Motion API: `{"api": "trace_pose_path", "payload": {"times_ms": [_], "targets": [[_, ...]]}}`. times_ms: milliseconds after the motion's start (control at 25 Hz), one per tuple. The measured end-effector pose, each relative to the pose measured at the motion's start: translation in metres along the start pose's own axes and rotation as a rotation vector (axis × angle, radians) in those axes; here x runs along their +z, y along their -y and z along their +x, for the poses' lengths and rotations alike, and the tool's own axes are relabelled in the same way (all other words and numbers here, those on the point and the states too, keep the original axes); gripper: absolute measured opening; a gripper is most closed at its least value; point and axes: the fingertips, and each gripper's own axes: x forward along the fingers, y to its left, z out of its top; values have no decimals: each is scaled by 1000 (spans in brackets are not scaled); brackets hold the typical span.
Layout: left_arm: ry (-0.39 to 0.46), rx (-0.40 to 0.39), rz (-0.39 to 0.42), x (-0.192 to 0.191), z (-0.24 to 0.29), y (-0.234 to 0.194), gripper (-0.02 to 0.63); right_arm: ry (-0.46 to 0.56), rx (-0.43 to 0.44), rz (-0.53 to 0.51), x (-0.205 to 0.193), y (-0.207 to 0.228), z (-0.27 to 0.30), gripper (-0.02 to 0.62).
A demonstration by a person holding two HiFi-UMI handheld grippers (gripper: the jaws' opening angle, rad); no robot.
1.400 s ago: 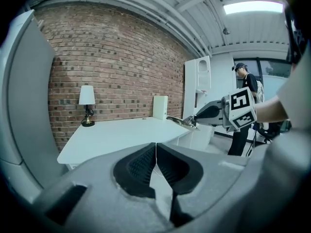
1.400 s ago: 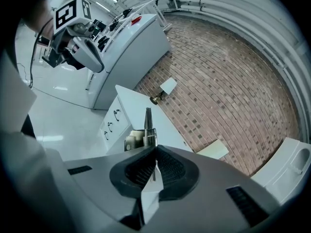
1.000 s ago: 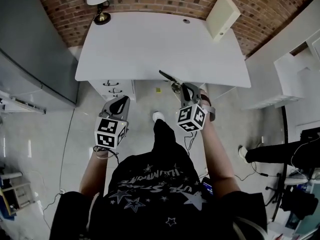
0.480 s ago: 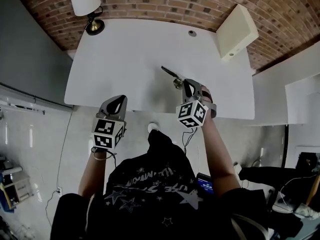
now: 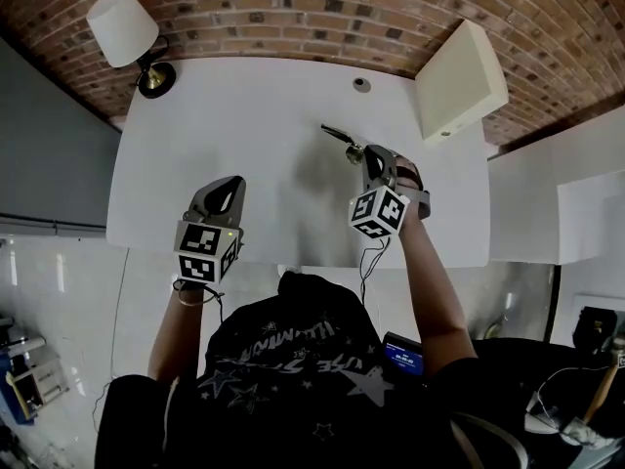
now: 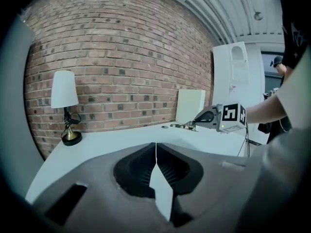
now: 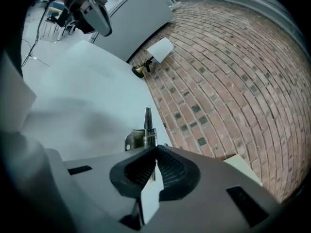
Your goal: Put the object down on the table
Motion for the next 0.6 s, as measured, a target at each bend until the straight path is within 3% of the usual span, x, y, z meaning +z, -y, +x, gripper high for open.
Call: {"api": "trace_pose_path", "payload": {"times_ms": [280,600], "targets": [[-2,-8,22,23,51,-7,21,-60,-16,-124,-35,40,54,11],[-12,7,10,35,88,-26,21,-119,-42,-198,-61,71,113,11]]}}
